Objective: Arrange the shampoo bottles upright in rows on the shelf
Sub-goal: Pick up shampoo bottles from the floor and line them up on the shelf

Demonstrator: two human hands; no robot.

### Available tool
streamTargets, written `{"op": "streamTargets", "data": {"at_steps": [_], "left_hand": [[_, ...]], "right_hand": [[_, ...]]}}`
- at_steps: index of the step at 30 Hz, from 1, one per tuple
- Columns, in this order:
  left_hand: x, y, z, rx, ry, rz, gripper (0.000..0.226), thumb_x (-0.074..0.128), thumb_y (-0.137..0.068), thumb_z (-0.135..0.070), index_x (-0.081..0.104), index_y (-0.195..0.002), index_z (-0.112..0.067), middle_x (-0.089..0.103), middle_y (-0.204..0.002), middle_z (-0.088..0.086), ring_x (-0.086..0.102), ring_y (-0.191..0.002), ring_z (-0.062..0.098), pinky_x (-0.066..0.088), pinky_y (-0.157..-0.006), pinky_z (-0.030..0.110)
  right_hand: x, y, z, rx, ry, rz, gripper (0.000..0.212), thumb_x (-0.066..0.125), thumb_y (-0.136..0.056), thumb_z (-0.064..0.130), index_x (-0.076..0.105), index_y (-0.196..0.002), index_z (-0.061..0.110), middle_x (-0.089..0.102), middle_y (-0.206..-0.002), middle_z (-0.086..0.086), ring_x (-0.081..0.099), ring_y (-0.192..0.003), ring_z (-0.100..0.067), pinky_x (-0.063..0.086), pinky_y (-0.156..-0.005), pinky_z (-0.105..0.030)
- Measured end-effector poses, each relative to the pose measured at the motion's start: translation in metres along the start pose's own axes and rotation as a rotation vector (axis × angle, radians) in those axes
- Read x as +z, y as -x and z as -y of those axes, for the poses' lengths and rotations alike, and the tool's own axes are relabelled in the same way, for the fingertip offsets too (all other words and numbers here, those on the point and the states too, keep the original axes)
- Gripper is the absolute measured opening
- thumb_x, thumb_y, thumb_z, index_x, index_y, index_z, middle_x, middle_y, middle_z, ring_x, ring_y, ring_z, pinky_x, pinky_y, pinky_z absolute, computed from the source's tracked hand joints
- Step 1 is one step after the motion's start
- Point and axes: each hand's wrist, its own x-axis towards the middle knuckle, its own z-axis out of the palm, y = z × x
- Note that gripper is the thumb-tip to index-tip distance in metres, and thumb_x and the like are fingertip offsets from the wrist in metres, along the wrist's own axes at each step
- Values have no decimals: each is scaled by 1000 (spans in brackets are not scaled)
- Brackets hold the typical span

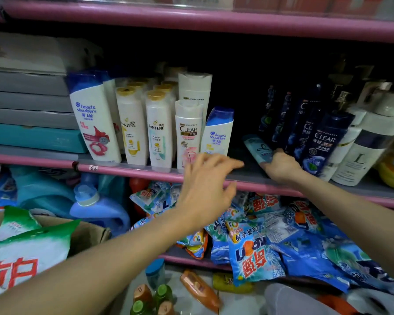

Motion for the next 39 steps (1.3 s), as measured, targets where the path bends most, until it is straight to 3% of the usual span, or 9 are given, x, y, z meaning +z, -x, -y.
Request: {"op": "streamTargets", "data": {"at_steps": [5, 9, 14, 19, 24, 27, 29, 34, 39], "left_hand": [[29, 4, -6, -156, 162, 126, 41, 53, -92, -29, 49, -133, -29, 52, -128, -5, 42, -121, 17, 34, -103, 38], [34, 0, -7, -225, 264, 173, 39, 54, -92, -28, 51, -131, -25, 56, -123, -2, 51, -114, 15, 42, -96, 31], [37, -6, -11, -333, 381, 239, 41, 54, -93, -30, 49, -132, -21, 57, -122, -2, 56, -104, 15, 48, -90, 32], [41, -13, -20, -396, 432, 263, 49, 52, -95, -30, 40, -141, -16, 52, -136, 3, 54, -116, 19, 45, -99, 35], [43, -19, -26, -431, 472, 254, 53, 50, -96, -32, 34, -144, -16, 50, -137, 4, 58, -94, 8, 42, -85, 25], [46, -30, -31, -449, 524, 224, 44, 48, -97, -30, 43, -137, -14, 54, -131, 2, 55, -112, 18, 38, -84, 23], [49, -40, -34, -494, 596, 186, 32, 47, -98, -28, 52, -126, -15, 62, -117, 3, 58, -101, 18, 41, -73, 23], [60, -54, -37, -578, 631, 105, 28, 51, -92, -16, 56, -120, -15, 64, -104, 9, 58, -85, 23, 42, -61, 26], [55, -49, -36, -517, 614, 138, 38, 50, -89, -12, 50, -126, -19, 63, -104, 7, 58, -83, 20, 42, -56, 24]], "right_hand": [[-7, -2, 5, 122, -342, 94, 47, 83, -68, 21, 57, -103, 4, 64, -101, -15, 62, -91, -30, 48, -69, -32], [-12, -1, 9, 172, -513, 180, 33, 82, -68, 16, 61, -92, 5, 65, -72, -9, 60, -56, -17, 41, -38, -17], [-20, -1, 8, 221, -684, 255, 24, 72, -82, 13, 62, -102, 3, 63, -76, -8, 59, -62, -16, 47, -51, -25], [-12, 6, 6, 168, -696, 157, 21, 70, -85, 11, 51, -78, 4, 62, -72, -9, 59, -55, -15, 43, -36, -20], [-5, 9, 2, 142, -862, 83, 32, 71, -84, 14, 60, -107, -5, 68, -93, -17, 65, -68, -20, 49, -46, -22], [-6, 13, -1, 117, -1024, 108, 27, 66, -87, 14, 61, -107, -3, 69, -101, -17, 66, -83, -23, 54, -65, -27], [-5, 18, -4, 54, -1095, 131, 16, 63, -90, 13, 64, -101, 1, 71, -99, -15, 68, -88, -24, 55, -69, -26], [-1, 26, -12, -154, -1133, 205, 13, 56, -93, 4, 65, -102, 8, 75, -79, 2, 72, -76, -10, 56, -56, -20], [-4, 19, -10, -328, -845, 153, 43, 65, -85, 1, 43, -122, 5, 63, -114, -5, 64, -105, -22, 54, -91, -39]]}}
